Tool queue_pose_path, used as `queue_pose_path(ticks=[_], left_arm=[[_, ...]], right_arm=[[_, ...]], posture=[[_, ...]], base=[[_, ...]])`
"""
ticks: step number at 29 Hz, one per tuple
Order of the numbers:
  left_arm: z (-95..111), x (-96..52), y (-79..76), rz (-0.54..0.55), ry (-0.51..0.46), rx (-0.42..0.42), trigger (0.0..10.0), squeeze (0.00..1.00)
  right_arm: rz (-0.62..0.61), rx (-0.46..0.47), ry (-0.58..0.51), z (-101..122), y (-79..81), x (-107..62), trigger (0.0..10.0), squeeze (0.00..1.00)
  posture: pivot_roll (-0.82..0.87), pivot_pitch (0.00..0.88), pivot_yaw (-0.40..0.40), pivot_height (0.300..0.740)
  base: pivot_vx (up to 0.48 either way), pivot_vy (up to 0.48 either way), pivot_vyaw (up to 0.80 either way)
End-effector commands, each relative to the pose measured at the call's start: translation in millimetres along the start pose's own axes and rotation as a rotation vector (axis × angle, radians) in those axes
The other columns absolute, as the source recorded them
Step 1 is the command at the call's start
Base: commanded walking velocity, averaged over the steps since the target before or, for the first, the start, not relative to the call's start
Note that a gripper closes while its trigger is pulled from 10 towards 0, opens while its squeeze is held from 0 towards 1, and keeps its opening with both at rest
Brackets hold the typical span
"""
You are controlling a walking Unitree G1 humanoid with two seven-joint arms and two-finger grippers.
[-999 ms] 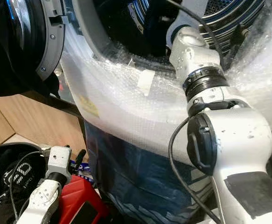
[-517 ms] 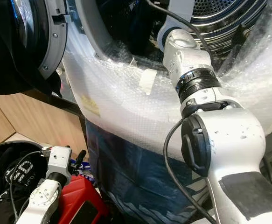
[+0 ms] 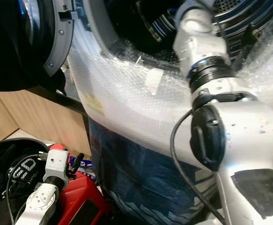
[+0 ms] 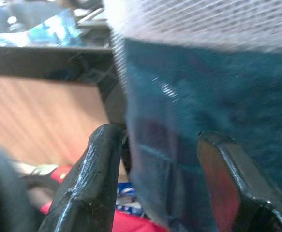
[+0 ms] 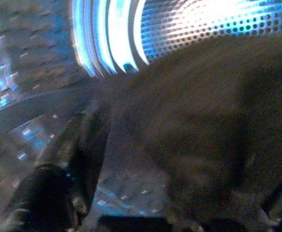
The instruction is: Clothes washing
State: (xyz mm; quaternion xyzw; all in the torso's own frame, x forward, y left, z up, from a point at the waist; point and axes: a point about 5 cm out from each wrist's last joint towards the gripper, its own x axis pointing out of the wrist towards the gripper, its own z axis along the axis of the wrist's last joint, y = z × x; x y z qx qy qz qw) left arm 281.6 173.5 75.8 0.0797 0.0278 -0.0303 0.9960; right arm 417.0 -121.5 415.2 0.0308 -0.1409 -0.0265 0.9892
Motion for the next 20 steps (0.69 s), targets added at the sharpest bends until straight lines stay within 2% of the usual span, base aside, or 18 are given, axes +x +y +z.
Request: queue_pose_path(ticks=[1,6,9,14,17,20], left_arm=[[3,0.3,-3.2,-0.016,-0.005,0.012,10.0,0.0],[4,1.0,-1.9,-0.017,-0.003,0.018,10.0,0.0],[4,0.0,-0.9,-0.011,-0.002,0.016,10.0,0.0],[4,0.8,-2.3,-0.018,-0.005,0.019,10.0,0.0],[4,0.3,-2.4,-0.017,-0.005,0.02,10.0,0.0],[4,-0.6,-3.2,-0.016,-0.005,0.017,10.0,0.0]], right_arm=[[0.076,-0.03,-0.01,1,13.1,-1.3,10.0,0.0],[0.123,-0.035,0.036,-10,26.1,-3.4,10.0,0.0],[0.199,0.009,-0.039,3,36.3,-4.9,10.0,0.0],[0.223,0.042,-0.161,27,39.0,-6.5,10.0,0.0],[0.278,0.131,-0.222,42,37.5,-8.0,10.0,0.0],[0.425,0.25,-0.269,44,37.0,-10.7,10.0,0.0]], posture=[[-0.03,0.092,-0.032,0.74],[-0.02,0.09,-0.03,0.74],[-0.02,0.088,-0.026,0.74],[-0.02,0.088,-0.025,0.74],[-0.02,0.087,-0.025,0.74],[-0.03,0.093,-0.021,0.74]], base=[[0.0,0.0,0.0],[0.0,0.0,0.0],[0.0,0.0,0.0],[0.0,0.0,0.0],[0.0,0.0,0.0],[0.0,0.0,0.0]])
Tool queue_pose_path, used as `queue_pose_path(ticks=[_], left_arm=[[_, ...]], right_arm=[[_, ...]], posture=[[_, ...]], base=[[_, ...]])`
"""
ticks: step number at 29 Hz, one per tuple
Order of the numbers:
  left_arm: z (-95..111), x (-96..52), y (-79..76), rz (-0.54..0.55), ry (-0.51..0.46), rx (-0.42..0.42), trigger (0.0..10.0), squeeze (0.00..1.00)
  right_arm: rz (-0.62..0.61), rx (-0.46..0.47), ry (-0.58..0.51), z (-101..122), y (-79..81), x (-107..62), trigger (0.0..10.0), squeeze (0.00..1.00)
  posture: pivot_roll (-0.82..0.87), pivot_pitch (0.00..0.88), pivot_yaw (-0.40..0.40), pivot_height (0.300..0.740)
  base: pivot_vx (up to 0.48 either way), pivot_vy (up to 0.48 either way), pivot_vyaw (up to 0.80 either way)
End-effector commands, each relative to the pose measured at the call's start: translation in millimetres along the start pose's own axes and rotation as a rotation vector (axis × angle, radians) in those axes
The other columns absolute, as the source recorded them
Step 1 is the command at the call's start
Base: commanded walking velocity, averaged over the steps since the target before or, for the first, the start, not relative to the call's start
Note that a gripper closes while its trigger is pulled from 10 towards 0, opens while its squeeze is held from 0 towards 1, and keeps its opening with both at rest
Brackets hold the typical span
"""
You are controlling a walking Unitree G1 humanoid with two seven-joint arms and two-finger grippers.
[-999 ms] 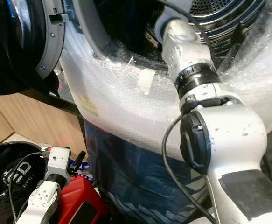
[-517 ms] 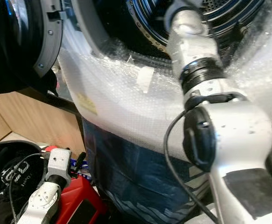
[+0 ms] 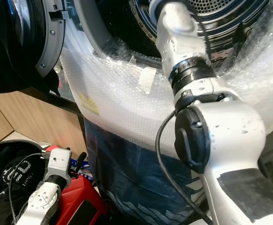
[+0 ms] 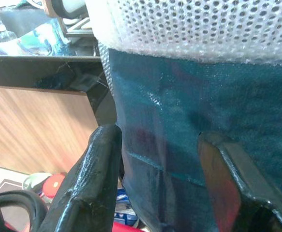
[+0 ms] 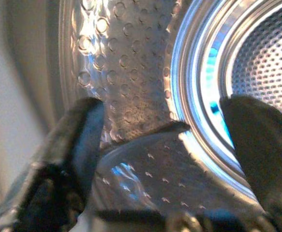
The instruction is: Clothes washing
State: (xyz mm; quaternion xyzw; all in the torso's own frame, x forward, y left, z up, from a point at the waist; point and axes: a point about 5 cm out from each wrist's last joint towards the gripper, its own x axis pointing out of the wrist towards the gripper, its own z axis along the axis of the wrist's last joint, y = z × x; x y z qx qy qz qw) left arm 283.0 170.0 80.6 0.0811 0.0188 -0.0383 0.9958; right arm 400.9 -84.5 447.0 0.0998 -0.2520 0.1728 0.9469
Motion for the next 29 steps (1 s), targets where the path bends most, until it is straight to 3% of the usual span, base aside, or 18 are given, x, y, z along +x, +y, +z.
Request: queue_pose_path(ticks=[1,6,8,10,14,18,19,21,22,23,26,29], left_arm=[[-1,-1.4,-0.7,0.0,0.013,0.013,10.0,0.0],[0,-0.6,-1.3,0.004,0.006,0.014,10.0,0.0],[-1,-1.9,-0.2,0.009,0.008,0.014,10.0,0.0],[-1,-2.4,0.0,0.01,0.008,0.015,10.0,0.0],[-2,-4.8,-0.2,0.018,0.007,0.011,10.0,0.0],[2,-7.5,3.5,0.056,-0.025,0.006,10.0,0.0],[2,-7.5,3.5,0.056,-0.025,0.006,10.0,0.0],[1,-9.3,4.1,0.06,-0.026,0.006,10.0,0.0],[0,-13.1,5.7,0.068,-0.026,0.009,10.0,0.0],[0,-13.1,5.7,0.068,-0.026,0.009,10.0,0.0],[0,-16.4,9.3,0.084,-0.033,0.008,10.0,0.0],[1,-17.8,14.1,0.114,-0.039,-0.001,10.0,0.0]], right_arm=[[0.112,0.085,-0.085,10,2.9,-1.4,10.0,0.0],[0.227,0.137,-0.078,-2,-1.2,-10.5,10.0,0.0],[0.294,0.166,-0.076,-15,-5.0,-29.0,10.0,0.0],[0.317,0.185,-0.081,-16,-3.7,-34.6,10.0,0.0],[0.454,0.265,-0.127,-17,7.4,-70.5,10.0,0.0],[0.532,0.364,-0.132,-31,13.9,-118.9,10.0,0.0],[0.532,0.364,-0.132,-31,13.9,-118.9,10.0,0.0],[0.574,0.389,-0.131,-34,18.3,-138.8,10.0,0.0],[0.64,0.415,-0.078,-45,26.1,-164.4,10.0,0.0],[0.64,0.415,-0.078,-45,26.1,-164.4,10.0,0.0],[0.692,0.409,0.059,-63,29.7,-193.2,10.0,0.0],[0.728,0.427,0.249,-96,31.0,-232.0,10.0,0.0]], posture=[[-0.03,0.093,-0.021,0.74],[-0.03,0.093,-0.018,0.74],[-0.04,0.095,-0.019,0.74],[-0.04,0.097,-0.018,0.74],[-0.04,0.092,-0.022,0.74],[-0.04,0.087,-0.025,0.74],[-0.04,0.087,-0.025,0.74],[-0.03,0.083,-0.028,0.74],[-0.03,0.078,-0.035,0.74],[-0.03,0.078,-0.035,0.74],[-0.02,0.079,-0.041,0.74],[-0.02,0.08,-0.048,0.74]], base=[[0.0,0.0,0.0],[0.0,0.0,0.0],[0.0,0.0,0.0],[0.0,0.0,0.0],[0.0,0.0,0.0],[0.0,0.0,0.0],[0.0,0.0,0.0],[0.0,0.0,0.0],[0.0,0.0,0.0],[0.0,0.0,0.0],[0.0,0.0,0.0],[0.0,0.0,0.0]])
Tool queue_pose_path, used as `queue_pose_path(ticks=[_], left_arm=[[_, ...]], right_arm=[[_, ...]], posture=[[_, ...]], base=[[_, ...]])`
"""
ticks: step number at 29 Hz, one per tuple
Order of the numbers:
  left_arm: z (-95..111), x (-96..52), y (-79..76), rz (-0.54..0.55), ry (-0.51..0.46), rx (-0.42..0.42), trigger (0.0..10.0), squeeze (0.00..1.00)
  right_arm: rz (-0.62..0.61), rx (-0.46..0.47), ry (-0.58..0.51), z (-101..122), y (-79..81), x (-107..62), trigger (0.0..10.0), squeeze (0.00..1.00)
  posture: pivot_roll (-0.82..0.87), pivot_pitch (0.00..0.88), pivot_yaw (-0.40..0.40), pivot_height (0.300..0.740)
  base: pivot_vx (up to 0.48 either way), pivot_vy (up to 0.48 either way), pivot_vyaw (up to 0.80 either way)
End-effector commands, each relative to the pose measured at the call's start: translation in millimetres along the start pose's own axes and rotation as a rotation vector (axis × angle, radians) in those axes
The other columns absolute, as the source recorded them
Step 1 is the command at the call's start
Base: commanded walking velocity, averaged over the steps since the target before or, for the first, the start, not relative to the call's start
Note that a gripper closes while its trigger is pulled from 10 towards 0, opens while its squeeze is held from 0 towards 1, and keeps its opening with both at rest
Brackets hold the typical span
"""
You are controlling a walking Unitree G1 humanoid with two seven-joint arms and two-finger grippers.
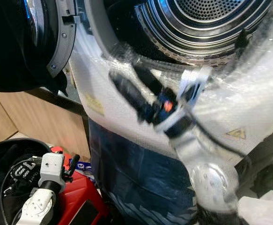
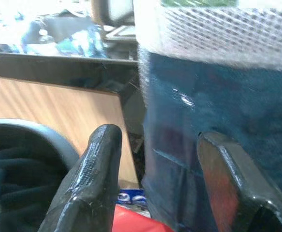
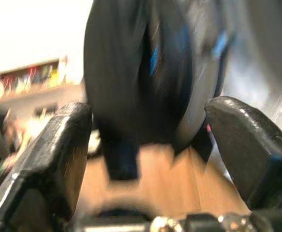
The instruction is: Clothes washing
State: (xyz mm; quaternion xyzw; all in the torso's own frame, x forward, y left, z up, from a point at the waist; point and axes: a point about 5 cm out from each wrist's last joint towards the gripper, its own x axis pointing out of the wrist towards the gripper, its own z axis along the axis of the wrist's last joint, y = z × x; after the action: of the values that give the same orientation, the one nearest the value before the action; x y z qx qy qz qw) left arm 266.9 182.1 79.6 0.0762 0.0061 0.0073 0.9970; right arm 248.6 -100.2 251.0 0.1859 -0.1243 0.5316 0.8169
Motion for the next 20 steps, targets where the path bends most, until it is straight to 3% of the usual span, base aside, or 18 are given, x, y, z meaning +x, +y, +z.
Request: queue_pose_path(ticks=[1,5,8,9,10,12,13,17,18,19,20], left_arm=[[5,-0.7,5.5,0.033,-0.024,0.004,10.0,0.0],[8,-0.9,9.2,0.048,-0.039,0.017,10.0,0.0],[14,-0.3,13.6,0.063,-0.065,0.024,10.0,0.0],[21,0.2,17.5,0.069,-0.086,0.033,10.0,0.0],[23,0.4,18.8,0.066,-0.093,0.036,10.0,0.0],[25,0.5,19.5,0.063,-0.096,0.038,10.0,0.0],[31,-0.5,18.1,0.034,-0.113,0.054,10.0,0.0],[38,-4.6,19.5,0.03,-0.133,0.065,10.0,0.0],[39,-6.4,20.9,0.037,-0.134,0.065,10.0,0.0],[41,-8.4,22.5,0.046,-0.132,0.057,10.0,0.0],[42,-11.7,25.8,0.063,-0.128,0.046,10.0,0.0]], right_arm=[[0.023,0.057,0.099,-27,6.3,-10.6,10.0,0.0],[-0.088,0.167,0.208,-76,-5.0,-38.1,10.0,0.0],[-0.189,0.166,0.383,-119,-16.5,-60.7,10.0,0.0],[-0.315,0.177,0.503,-147,-29.2,-80.7,10.0,0.0],[-0.385,0.174,0.556,-160,-36.0,-90.8,10.0,0.0],[-0.428,0.171,0.594,-168,-39.0,-97.7,10.0,0.0],[-0.553,0.199,0.673,-188,-48.2,-116.5,10.0,0.0],[-0.687,0.197,0.81,-219,-52.1,-146.2,10.0,0.0],[-0.714,0.207,0.844,-226,-51.3,-152.5,10.0,0.41],[-0.742,0.206,0.876,-231,-51.0,-158.4,10.0,0.41],[-0.81,0.209,0.906,-236,-51.5,-167.7,10.0,1.0]], posture=[[-0.02,0.078,-0.05,0.74],[-0.01,0.077,-0.049,0.74],[0.0,0.078,-0.049,0.74],[0.01,0.088,-0.049,0.74],[0.01,0.088,-0.048,0.74],[0.01,0.088,-0.048,0.74],[0.02,0.095,-0.049,0.74],[0.04,0.096,-0.042,0.74],[0.04,0.094,-0.041,0.74],[0.05,0.095,-0.04,0.74],[0.05,0.097,-0.04,0.74]], base=[[0.0,0.0,0.0],[0.0,0.0,0.0],[0.0,0.0,0.0],[0.0,0.0,0.0],[0.0,0.0,0.0],[0.0,0.0,0.0],[0.0,0.0,0.0],[0.0,0.0,0.0],[0.0,0.0,0.0],[0.0,0.0,0.0],[0.0,0.0,0.0]])
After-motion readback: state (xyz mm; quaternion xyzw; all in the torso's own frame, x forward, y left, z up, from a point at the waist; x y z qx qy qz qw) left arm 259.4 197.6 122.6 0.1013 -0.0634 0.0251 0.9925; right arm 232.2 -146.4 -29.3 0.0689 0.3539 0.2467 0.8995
